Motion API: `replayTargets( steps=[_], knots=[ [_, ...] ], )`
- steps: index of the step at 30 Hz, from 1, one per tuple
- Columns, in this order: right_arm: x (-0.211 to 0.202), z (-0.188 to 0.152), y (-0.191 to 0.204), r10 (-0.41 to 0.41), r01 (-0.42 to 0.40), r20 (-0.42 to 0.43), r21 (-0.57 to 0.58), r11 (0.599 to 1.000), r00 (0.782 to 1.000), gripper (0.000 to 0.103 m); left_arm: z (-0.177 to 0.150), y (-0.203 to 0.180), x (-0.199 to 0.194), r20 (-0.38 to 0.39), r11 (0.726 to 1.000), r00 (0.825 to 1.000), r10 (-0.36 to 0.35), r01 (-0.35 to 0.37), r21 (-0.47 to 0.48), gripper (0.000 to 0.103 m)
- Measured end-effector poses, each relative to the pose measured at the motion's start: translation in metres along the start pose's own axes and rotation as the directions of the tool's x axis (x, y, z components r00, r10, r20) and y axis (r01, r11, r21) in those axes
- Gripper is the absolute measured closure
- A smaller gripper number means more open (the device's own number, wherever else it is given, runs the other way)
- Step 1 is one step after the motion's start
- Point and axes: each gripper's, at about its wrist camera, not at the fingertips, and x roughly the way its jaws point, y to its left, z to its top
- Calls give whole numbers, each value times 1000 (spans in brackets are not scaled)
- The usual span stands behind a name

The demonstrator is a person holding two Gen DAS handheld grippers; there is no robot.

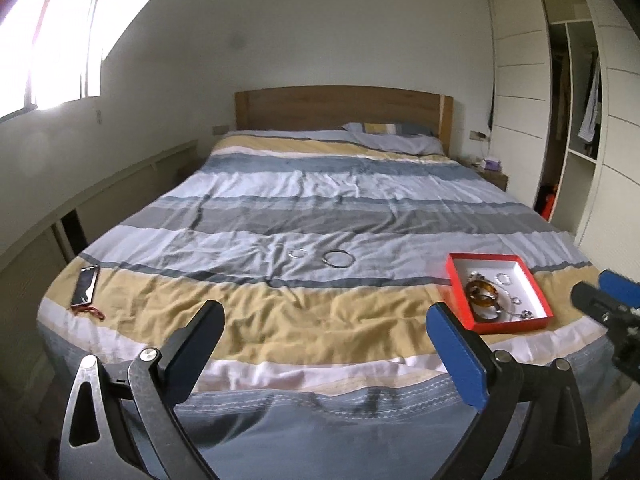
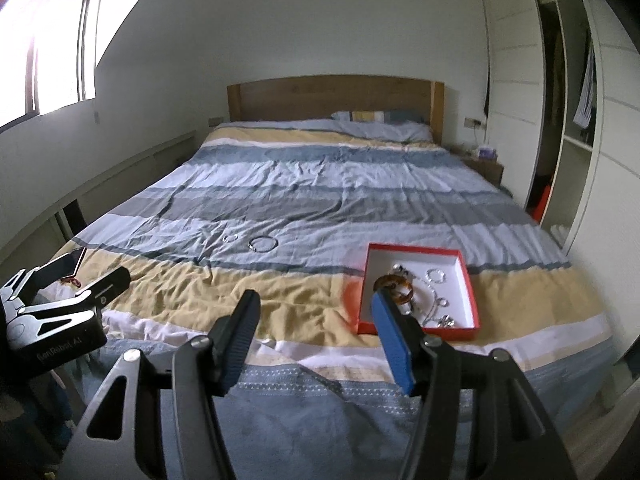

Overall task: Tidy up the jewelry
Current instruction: 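Withdraw both open tools from the box back over the remaining hoops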

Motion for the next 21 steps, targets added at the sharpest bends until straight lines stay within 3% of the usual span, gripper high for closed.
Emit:
replayTargets(
  steps=[11, 21],
  knots=[
    [-23, 6, 9, -39, 41, 81, -20, 999, 996, 47, -2, 10, -22, 64, 999, 998, 27, -25, -33, 3],
    [-29, 9, 18, -61, 71, 120, -85, 994, 991, 47, -8, 4, -14, 40, 1000, 999, 7, -6, -8, 3]
  ],
)
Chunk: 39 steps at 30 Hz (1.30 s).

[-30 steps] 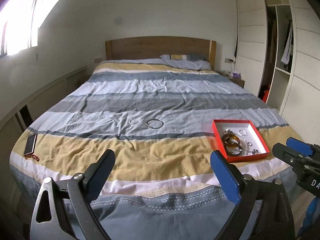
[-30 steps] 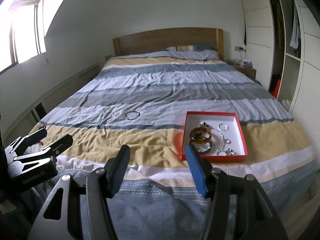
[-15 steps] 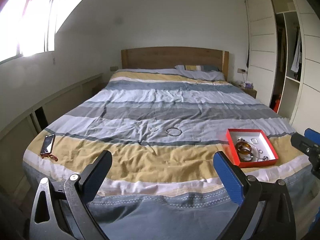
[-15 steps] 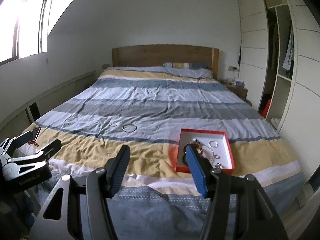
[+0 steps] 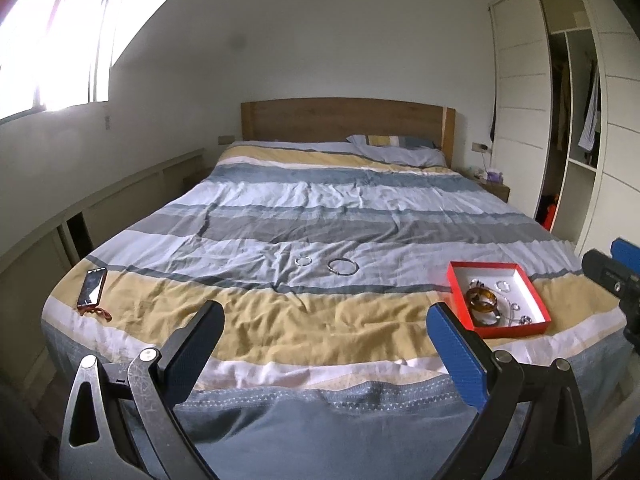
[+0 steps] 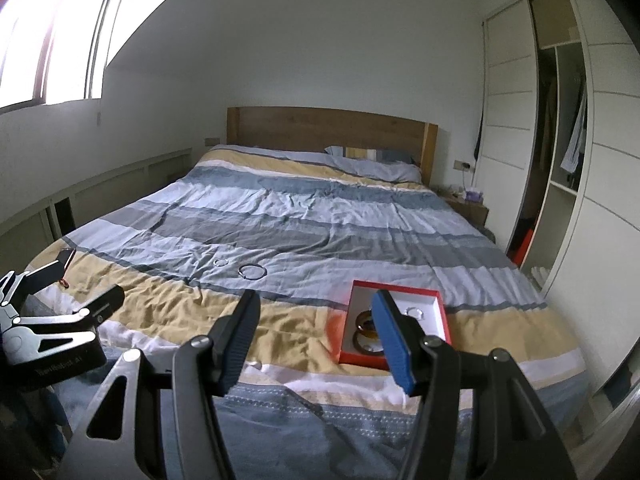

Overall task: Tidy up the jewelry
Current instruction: 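Withdraw both open tools from the box back over the remaining hoops, then grasp the twisted silver hoop with left tool while right tool grasps the large plain hoop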

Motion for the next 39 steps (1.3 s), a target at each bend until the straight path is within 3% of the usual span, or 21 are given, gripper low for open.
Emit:
replayTargets(
  steps=[10, 19, 27, 33, 39],
  knots=[
    [26, 0, 6, 13, -14, -34, -29, 999, 999, 47, -2, 6, 24, -16, 999, 999, 45, -45, -7, 3],
    [78, -4, 7, 64, -67, -116, -23, 997, 991, 47, -11, 25, 80, -138, 997, 987, 81, -82, -4, 3],
    [155, -22, 11, 177, -176, -241, 25, 984, 954, 47, -23, 50, 161, -287, 997, 956, 66, -73, -14, 3],
    [216, -29, 22, 229, -227, -316, 42, 973, 921, 47, -21, 65, 217, -329, 996, 943, 60, -76, -37, 4],
    [280, -20, 31, 294, -286, -336, 76, 955, 895, 47, -3, 85, 283, -356, 995, 935, -8, -27, -93, 25]
  ],
)
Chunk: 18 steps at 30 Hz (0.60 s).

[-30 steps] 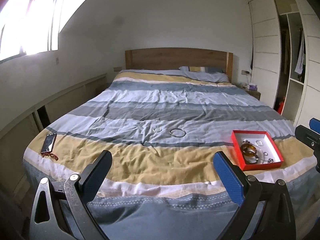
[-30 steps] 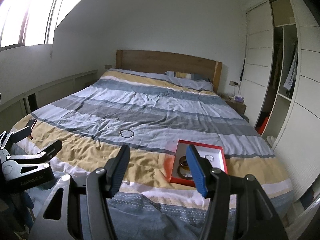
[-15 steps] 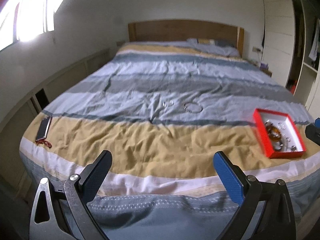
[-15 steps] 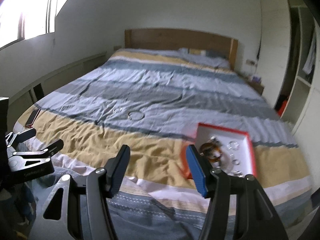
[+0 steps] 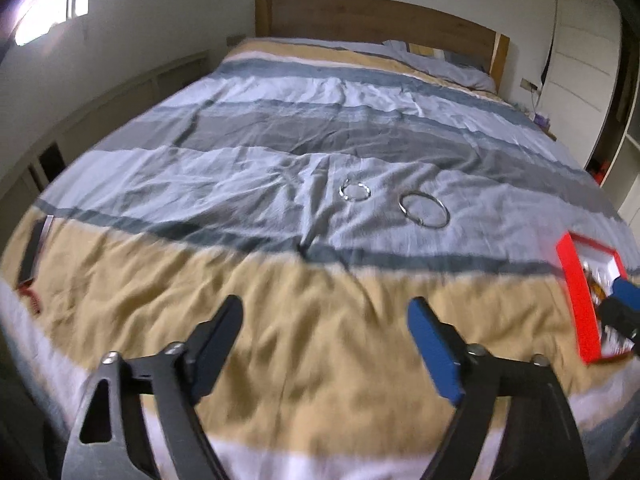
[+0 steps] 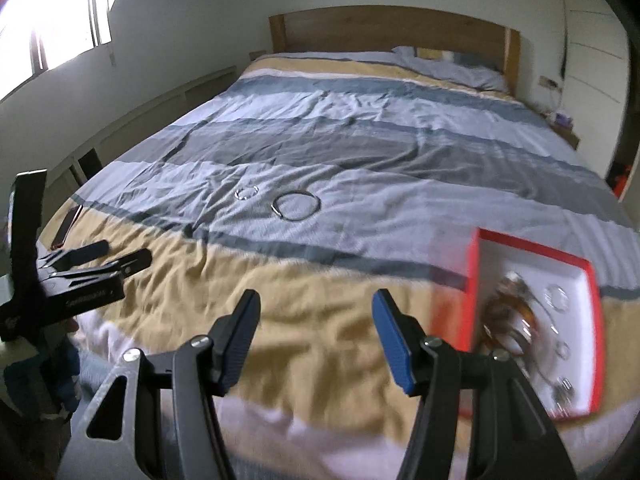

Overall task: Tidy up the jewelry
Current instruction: 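Grasp the twisted silver hoop with left tool while right tool grasps the large plain hoop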

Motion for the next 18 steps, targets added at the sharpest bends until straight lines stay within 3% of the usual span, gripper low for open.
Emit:
replayTargets(
  steps=[7, 11, 16, 18],
  knots=[
    [77, 39, -5, 80, -80, -13, -5, 997, 997, 48, 54, 11, 69, -11, 995, 996, -94, 94, -42, 35],
    [116, 56, -10, 93, -93, -21, 4, 996, 995, 48, 73, 6, 108, -34, 989, 989, -146, 145, -27, 36],
    [158, 71, -15, 115, -114, -40, 22, 993, 993, 49, 86, -4, 145, -55, 989, 988, -146, 147, 7, 36],
    [175, 74, -15, 129, -127, -55, 32, 991, 990, 56, 88, -6, 156, -63, 989, 987, -145, 146, 13, 36]
  ],
)
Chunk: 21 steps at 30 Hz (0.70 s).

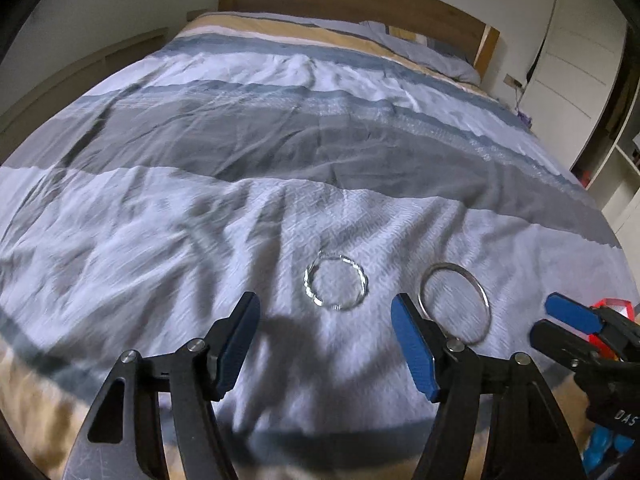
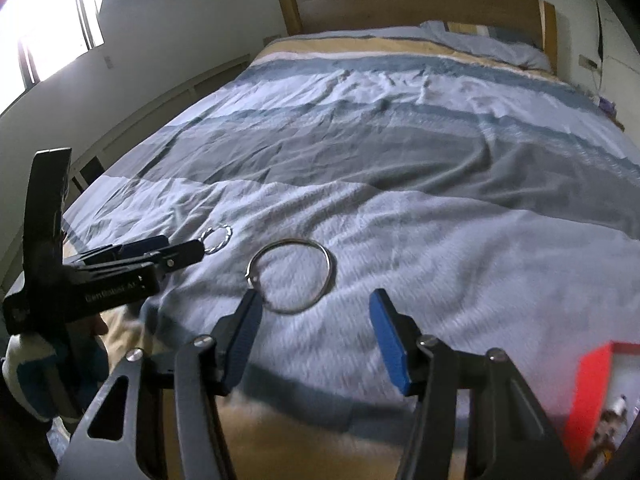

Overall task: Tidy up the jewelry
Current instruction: 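Grasp the twisted silver hoop with left tool while right tool grasps the large plain hoop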

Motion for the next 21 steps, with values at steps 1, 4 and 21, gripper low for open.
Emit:
replayTargets(
  steps=[1, 4, 21],
  knots=[
    [5, 1, -1, 4, -4, -6, 6, 1000, 1000, 61, 1, -1, 4, -3, 1000, 1000, 4, -4, 4, 36],
    [23, 3, -4, 17, -16, -27, 27, 1000, 1000, 66, 2, -3, 17, -20, 1000, 1000, 13, -13, 19, 40],
    [82, 13, -6, -39, 37, -179, -15, 999, 983, 82, 3, -10, 44, -8, 998, 1000, 30, -30, 63, 56]
  ],
)
